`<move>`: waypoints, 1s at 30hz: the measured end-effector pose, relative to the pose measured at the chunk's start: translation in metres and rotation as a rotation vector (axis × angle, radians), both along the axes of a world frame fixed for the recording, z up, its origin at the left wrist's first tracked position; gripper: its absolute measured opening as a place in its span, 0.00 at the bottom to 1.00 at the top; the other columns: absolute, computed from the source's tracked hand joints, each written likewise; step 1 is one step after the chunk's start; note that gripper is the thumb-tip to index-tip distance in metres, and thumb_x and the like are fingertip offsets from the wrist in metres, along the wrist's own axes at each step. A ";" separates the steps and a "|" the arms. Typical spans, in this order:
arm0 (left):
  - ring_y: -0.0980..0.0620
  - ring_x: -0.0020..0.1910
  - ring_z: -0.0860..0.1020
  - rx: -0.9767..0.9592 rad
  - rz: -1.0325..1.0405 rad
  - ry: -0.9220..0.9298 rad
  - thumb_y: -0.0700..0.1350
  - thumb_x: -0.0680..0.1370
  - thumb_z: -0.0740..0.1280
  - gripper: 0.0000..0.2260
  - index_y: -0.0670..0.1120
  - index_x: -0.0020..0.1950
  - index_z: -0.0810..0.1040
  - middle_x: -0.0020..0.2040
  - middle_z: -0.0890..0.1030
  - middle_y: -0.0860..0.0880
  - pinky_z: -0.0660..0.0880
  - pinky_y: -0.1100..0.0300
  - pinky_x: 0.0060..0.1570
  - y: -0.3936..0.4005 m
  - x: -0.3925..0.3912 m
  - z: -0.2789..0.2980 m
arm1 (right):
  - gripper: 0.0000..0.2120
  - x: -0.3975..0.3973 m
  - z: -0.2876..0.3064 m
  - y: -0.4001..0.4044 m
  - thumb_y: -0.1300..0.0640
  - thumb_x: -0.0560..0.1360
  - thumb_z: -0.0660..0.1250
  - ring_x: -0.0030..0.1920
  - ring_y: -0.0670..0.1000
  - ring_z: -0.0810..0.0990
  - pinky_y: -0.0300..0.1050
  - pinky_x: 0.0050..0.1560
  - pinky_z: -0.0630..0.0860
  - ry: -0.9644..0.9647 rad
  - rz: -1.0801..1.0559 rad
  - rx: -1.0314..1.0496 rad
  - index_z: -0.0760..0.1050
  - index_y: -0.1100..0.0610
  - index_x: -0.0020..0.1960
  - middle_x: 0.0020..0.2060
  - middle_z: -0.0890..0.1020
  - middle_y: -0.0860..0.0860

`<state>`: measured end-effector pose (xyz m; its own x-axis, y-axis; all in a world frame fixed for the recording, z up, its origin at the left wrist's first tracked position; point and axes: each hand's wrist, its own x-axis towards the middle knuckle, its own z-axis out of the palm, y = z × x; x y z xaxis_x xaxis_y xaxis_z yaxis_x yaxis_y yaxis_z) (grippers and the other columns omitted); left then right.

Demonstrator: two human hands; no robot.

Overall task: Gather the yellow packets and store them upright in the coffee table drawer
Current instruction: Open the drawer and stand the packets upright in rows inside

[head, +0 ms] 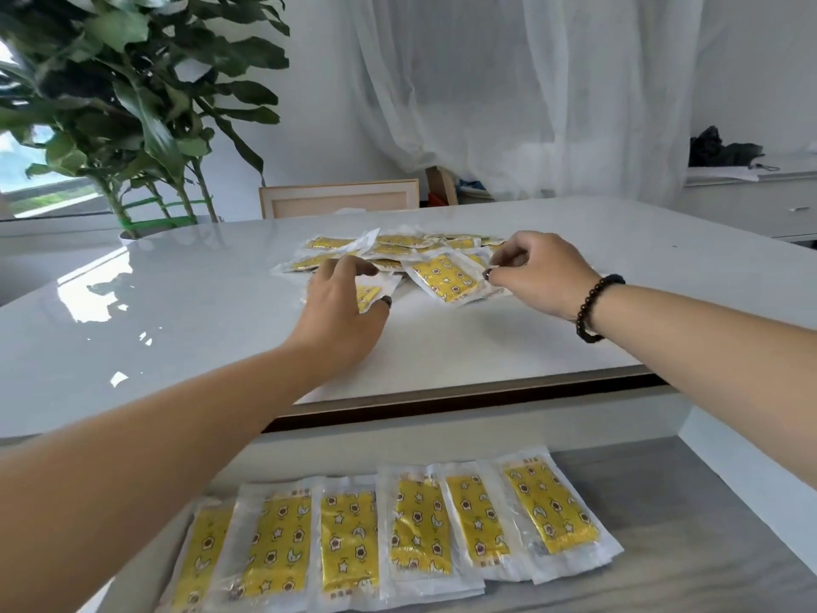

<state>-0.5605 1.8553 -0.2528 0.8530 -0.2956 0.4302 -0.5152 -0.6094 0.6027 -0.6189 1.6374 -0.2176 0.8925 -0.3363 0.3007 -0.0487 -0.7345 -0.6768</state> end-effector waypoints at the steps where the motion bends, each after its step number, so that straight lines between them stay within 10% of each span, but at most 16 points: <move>1: 0.48 0.70 0.63 0.040 0.036 0.006 0.48 0.77 0.65 0.19 0.49 0.68 0.68 0.68 0.66 0.48 0.67 0.50 0.67 -0.002 0.014 0.001 | 0.10 0.015 -0.002 -0.006 0.53 0.71 0.70 0.50 0.51 0.75 0.40 0.42 0.69 -0.006 -0.072 -0.024 0.76 0.54 0.51 0.49 0.78 0.50; 11: 0.37 0.78 0.45 0.414 0.253 0.224 0.80 0.63 0.45 0.45 0.62 0.78 0.49 0.80 0.51 0.46 0.46 0.32 0.71 -0.021 0.134 0.016 | 0.55 0.108 -0.021 -0.046 0.19 0.49 0.53 0.71 0.63 0.60 0.64 0.69 0.58 0.374 -0.390 -0.093 0.60 0.41 0.73 0.71 0.63 0.54; 18: 0.39 0.76 0.56 0.527 0.141 0.209 0.76 0.69 0.47 0.37 0.63 0.76 0.57 0.78 0.58 0.50 0.54 0.43 0.73 -0.035 0.129 -0.002 | 0.41 0.104 -0.030 -0.029 0.22 0.62 0.56 0.70 0.63 0.61 0.63 0.68 0.59 0.432 -0.253 -0.284 0.62 0.39 0.71 0.71 0.65 0.53; 30: 0.40 0.77 0.48 0.455 0.064 0.220 0.60 0.79 0.51 0.24 0.64 0.76 0.56 0.80 0.53 0.53 0.51 0.47 0.75 -0.043 0.037 -0.010 | 0.25 0.052 -0.040 0.043 0.36 0.75 0.48 0.71 0.58 0.61 0.60 0.67 0.58 0.422 -0.193 -0.372 0.67 0.44 0.68 0.70 0.66 0.52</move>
